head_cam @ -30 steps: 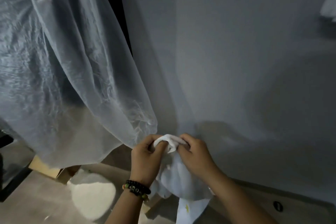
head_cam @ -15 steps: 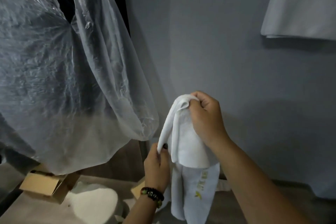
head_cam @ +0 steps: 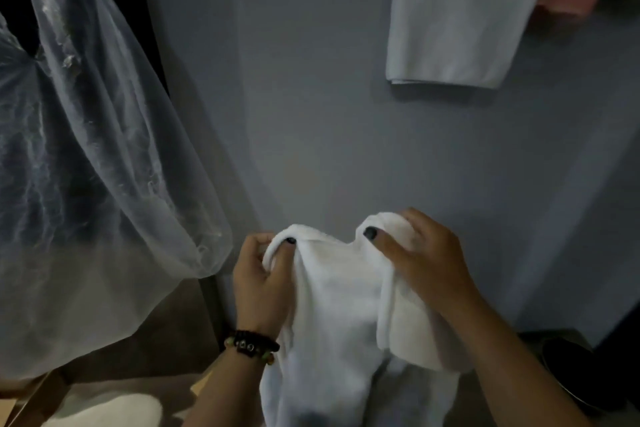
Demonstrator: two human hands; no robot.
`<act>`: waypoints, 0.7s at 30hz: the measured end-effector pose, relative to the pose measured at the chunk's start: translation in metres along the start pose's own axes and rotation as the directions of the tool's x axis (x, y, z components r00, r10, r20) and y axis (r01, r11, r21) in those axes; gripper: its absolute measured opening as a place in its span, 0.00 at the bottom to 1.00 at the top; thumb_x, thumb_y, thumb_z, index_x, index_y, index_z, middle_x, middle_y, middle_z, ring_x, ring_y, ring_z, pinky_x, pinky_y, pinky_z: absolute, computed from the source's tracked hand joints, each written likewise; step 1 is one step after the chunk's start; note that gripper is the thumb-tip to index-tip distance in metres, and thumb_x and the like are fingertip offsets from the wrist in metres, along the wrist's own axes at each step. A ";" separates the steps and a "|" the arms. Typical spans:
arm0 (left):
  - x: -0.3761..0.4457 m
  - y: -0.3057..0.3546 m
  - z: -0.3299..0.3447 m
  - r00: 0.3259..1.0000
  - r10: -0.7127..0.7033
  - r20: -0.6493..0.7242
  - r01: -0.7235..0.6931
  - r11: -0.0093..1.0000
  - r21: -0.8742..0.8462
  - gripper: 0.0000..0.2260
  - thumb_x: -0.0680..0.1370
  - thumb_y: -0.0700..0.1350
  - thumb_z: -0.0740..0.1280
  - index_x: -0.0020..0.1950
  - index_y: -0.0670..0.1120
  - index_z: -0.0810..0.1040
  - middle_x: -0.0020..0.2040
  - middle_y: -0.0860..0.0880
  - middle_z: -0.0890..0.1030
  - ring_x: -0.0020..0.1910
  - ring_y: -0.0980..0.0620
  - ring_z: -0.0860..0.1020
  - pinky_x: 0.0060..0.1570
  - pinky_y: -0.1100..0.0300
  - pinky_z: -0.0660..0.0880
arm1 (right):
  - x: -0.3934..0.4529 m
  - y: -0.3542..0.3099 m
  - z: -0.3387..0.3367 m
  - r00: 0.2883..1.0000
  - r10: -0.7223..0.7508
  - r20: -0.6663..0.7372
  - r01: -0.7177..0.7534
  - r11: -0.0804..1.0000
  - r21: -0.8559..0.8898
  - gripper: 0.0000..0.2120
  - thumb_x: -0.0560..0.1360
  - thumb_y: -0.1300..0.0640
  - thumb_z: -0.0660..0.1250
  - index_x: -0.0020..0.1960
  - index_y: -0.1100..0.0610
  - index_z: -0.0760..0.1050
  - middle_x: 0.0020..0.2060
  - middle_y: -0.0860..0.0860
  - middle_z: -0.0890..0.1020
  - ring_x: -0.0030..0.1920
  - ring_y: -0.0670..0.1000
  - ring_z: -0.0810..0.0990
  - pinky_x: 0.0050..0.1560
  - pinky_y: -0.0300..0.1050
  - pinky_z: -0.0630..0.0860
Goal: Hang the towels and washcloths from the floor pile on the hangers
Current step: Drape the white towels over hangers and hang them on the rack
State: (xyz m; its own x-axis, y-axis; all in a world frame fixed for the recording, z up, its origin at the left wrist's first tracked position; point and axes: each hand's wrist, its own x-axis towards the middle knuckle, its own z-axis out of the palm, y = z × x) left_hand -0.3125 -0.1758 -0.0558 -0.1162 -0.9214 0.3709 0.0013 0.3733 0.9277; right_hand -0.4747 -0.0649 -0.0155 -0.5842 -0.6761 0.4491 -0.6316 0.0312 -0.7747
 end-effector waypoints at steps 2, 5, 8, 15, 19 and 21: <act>-0.009 0.024 0.022 0.996 0.059 0.065 -0.059 0.998 -0.014 0.06 0.74 0.39 0.69 0.39 0.45 0.75 0.33 0.55 0.78 0.34 0.64 0.76 0.35 0.73 0.70 | -0.010 0.010 -0.017 0.989 0.041 0.139 -0.034 0.998 -0.050 0.23 0.56 0.29 0.69 0.47 0.38 0.74 0.44 0.32 0.79 0.47 0.32 0.76 0.43 0.24 0.70; -0.033 0.051 0.055 0.981 0.104 0.164 -0.098 0.994 -0.040 0.08 0.71 0.40 0.71 0.35 0.41 0.74 0.27 0.54 0.74 0.28 0.59 0.72 0.29 0.72 0.68 | -0.022 0.021 -0.041 0.945 0.047 0.325 -0.025 0.997 -0.072 0.36 0.54 0.31 0.74 0.61 0.33 0.69 0.56 0.32 0.77 0.56 0.34 0.75 0.54 0.30 0.71; -0.060 0.062 0.079 0.974 0.088 0.209 -0.077 0.995 -0.062 0.13 0.71 0.34 0.71 0.30 0.42 0.71 0.24 0.56 0.70 0.25 0.60 0.68 0.28 0.71 0.65 | -0.033 0.035 -0.063 0.916 0.011 0.402 -0.029 0.999 0.039 0.28 0.60 0.38 0.75 0.58 0.41 0.75 0.52 0.39 0.81 0.52 0.40 0.79 0.52 0.39 0.76; -0.118 0.052 0.094 0.988 0.112 0.110 -0.116 0.993 0.037 0.08 0.71 0.44 0.71 0.36 0.46 0.73 0.29 0.51 0.74 0.28 0.58 0.70 0.30 0.69 0.67 | -0.055 0.063 -0.096 0.987 -0.035 0.156 0.011 0.988 0.153 0.13 0.69 0.51 0.67 0.34 0.60 0.70 0.34 0.49 0.72 0.34 0.47 0.72 0.37 0.36 0.67; -0.148 0.044 0.103 0.988 0.121 0.098 -0.134 0.981 0.137 0.09 0.78 0.38 0.64 0.46 0.53 0.69 0.33 0.52 0.77 0.31 0.57 0.76 0.29 0.70 0.68 | -0.062 0.057 -0.107 0.994 0.014 0.112 -0.039 0.973 0.225 0.11 0.68 0.52 0.67 0.32 0.58 0.71 0.35 0.45 0.73 0.35 0.43 0.74 0.38 0.30 0.67; -0.156 0.041 0.108 0.982 0.161 0.101 -0.178 0.962 0.207 0.09 0.79 0.39 0.62 0.49 0.53 0.66 0.36 0.54 0.77 0.33 0.57 0.77 0.29 0.69 0.70 | -0.067 0.053 -0.112 0.993 0.023 0.116 -0.052 0.965 0.257 0.14 0.69 0.54 0.68 0.30 0.57 0.67 0.27 0.44 0.70 0.29 0.43 0.69 0.32 0.33 0.65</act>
State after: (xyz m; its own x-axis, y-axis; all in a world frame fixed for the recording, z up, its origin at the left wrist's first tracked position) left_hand -0.4019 -0.0050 -0.0807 -0.2139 -0.8339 0.5088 -0.1834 0.5459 0.8175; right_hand -0.5262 0.0646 -0.0364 -0.5354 -0.7561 0.3764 -0.4479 -0.1237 -0.8855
